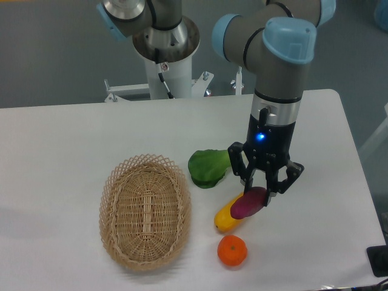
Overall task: Place the sweet potato in the basket
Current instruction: 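Hold the purple sweet potato in the gripper above the table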
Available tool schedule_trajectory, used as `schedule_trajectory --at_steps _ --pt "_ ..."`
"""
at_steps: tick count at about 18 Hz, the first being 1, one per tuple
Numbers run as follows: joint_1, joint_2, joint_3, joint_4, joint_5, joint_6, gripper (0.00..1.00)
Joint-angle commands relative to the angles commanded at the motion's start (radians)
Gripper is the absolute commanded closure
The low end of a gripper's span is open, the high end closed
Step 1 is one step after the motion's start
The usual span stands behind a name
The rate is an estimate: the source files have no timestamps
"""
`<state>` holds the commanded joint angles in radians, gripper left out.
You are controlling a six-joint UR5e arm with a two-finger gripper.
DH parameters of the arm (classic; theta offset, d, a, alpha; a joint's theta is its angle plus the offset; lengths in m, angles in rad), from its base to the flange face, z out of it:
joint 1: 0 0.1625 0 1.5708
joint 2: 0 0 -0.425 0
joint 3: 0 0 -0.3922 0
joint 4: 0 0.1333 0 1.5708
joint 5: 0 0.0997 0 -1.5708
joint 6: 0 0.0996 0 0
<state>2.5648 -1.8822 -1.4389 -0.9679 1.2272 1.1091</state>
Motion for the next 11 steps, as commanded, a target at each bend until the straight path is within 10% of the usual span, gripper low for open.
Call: schedule_trajectory --at_steps 11 --pt "0.005 0.006 -0.005 0.002 -0.002 0.002 0.74"
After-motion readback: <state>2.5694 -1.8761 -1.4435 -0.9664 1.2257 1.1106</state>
